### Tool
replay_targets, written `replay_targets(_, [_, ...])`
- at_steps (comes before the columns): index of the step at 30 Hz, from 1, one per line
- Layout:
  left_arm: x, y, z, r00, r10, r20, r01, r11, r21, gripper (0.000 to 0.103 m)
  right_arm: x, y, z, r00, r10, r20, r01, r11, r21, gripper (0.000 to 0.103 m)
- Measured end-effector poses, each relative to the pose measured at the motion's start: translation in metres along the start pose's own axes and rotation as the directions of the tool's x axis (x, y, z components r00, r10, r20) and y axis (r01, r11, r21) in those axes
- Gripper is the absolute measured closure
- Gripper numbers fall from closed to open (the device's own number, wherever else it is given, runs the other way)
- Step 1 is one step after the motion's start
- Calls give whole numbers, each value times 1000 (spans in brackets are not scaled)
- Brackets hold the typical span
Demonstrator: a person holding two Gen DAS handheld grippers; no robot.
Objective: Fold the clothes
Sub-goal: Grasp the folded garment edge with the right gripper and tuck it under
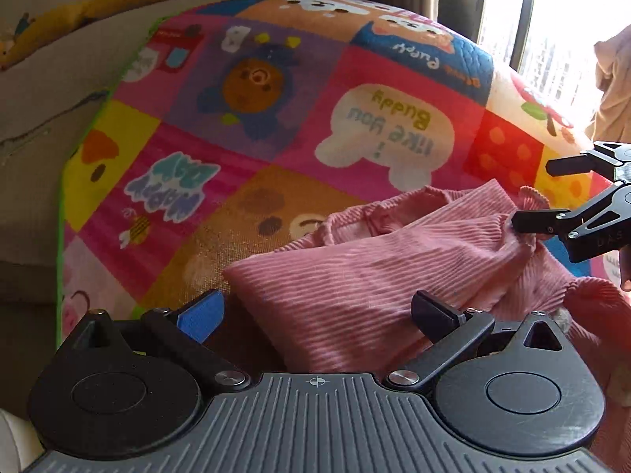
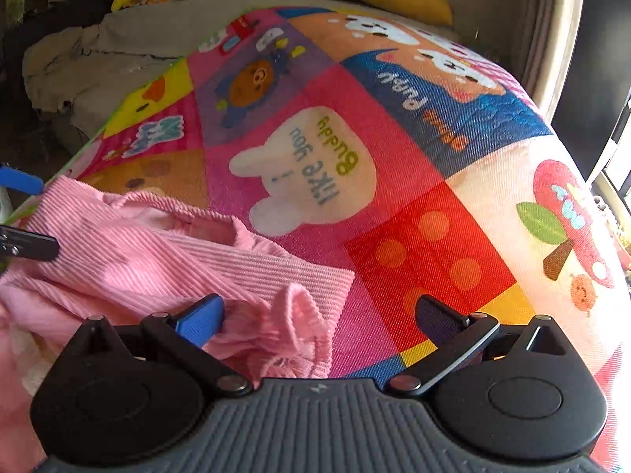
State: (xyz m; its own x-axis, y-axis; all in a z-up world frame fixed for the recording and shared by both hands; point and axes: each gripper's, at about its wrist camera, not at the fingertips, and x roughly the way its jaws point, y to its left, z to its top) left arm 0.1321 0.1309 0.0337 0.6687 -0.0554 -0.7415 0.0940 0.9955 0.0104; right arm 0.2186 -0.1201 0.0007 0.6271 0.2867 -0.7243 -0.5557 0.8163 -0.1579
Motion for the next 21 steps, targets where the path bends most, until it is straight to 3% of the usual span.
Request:
replay_targets(2, [10, 15, -3, 1000, -8, -22, 8, 1000, -27, 0, 11, -6, -8, 999, 34, -11, -34, 999, 32, 0])
replay_targets(4, [15, 33, -4, 996, -86, -34, 83, 991, -104, 0, 11, -18, -10, 996, 87, 3, -87, 991, 97, 0])
replay_targets(8, [9, 63, 0, 966, -254, 51, 258, 928, -267, 0, -11, -27, -1, 992, 106, 66, -111, 990, 90, 1])
replay_targets(10, [6, 69, 5, 963, -253, 94, 270, 916, -295, 0, -19, -28, 10, 989, 108, 100, -114, 992, 59, 10])
replay_targets(12, [10, 70, 9, 974, -200, 105, 223, 920, -323, 0, -23, -32, 19, 987, 101, 121, -110, 991, 72, 34])
replay_targets(14, [15, 71, 11, 981, -162, 104, 189, 917, -351, 0, -24, -39, 28, 983, 102, 150, -120, 986, 116, 52])
replay_targets(18, [18, 70, 14, 972, -198, 124, 230, 904, -361, 0, -21, -34, 35, 978, 111, 178, -133, 985, 113, 59])
replay_targets(21, [22, 58, 17, 972, -205, 114, 232, 915, -329, 0, -11, -13, 37, 972, 167, 166, -182, 980, 79, 61])
